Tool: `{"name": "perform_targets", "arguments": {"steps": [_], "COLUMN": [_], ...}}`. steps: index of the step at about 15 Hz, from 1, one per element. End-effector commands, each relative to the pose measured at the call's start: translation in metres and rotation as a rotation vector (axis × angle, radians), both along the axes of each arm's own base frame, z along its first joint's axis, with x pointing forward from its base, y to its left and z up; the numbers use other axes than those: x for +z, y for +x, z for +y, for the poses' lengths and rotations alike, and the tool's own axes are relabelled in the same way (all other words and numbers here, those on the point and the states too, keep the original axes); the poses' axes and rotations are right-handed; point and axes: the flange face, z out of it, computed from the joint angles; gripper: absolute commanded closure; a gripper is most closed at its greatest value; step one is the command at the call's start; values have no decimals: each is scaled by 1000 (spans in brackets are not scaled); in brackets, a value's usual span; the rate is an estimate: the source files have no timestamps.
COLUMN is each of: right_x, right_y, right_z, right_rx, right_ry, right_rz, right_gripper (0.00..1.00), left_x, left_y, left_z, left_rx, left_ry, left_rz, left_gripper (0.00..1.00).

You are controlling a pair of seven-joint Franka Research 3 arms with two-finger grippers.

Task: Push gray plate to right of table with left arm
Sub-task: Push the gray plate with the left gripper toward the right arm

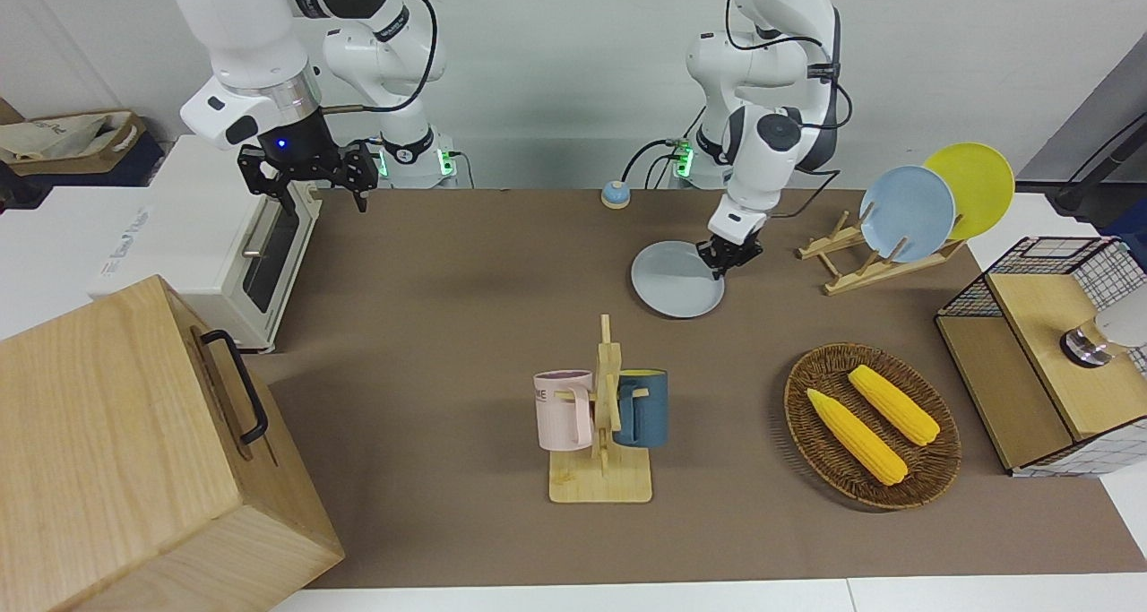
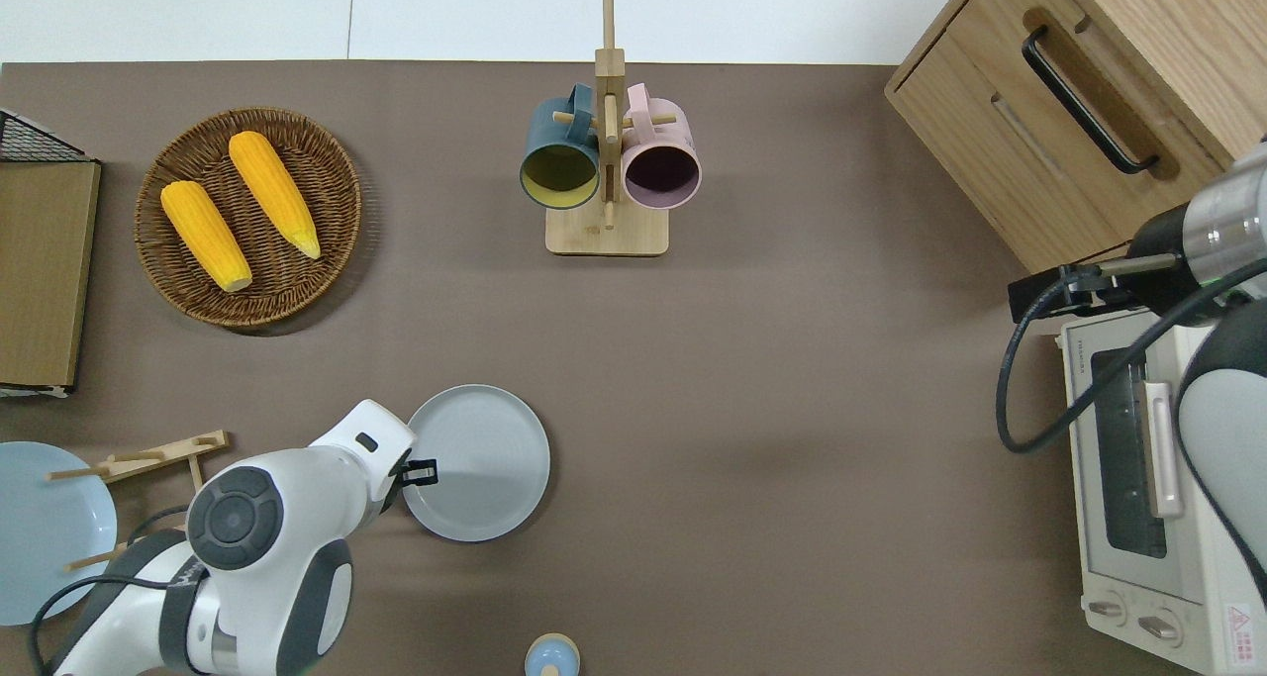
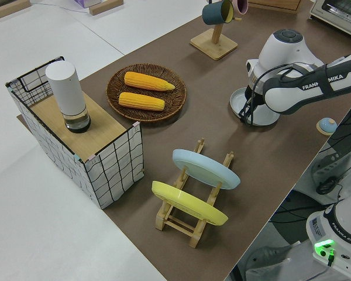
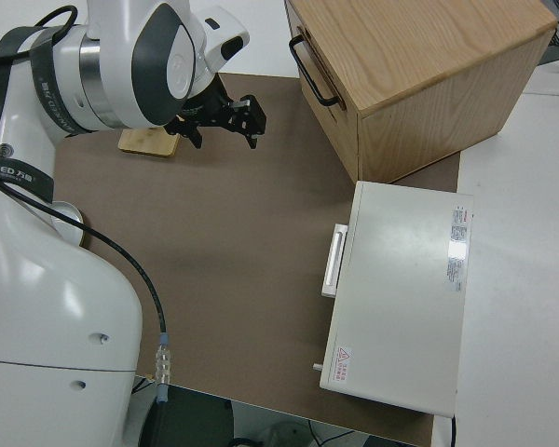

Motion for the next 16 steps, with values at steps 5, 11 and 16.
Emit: {"name": "perform_targets", "arguments": {"steps": [5,11,16], "right_x": [3,3,3], "right_y": [-3,-3,-3], "right_z": [0,0,0], "right_rx": [-6,-4,-4], "right_ry": [6,6,6], "right_rz": [4,4,4], "right_gripper": [17,17,17], "left_x": [-13,-13,-13], "left_y": [-16,-27,-35], "left_z": [-107,-175,-221], "left_rx": [106,173,211], "left_ry": [-28,-51,-71], "left_rz": [18,23,29], "left_gripper": [1000,1000,1000]}}
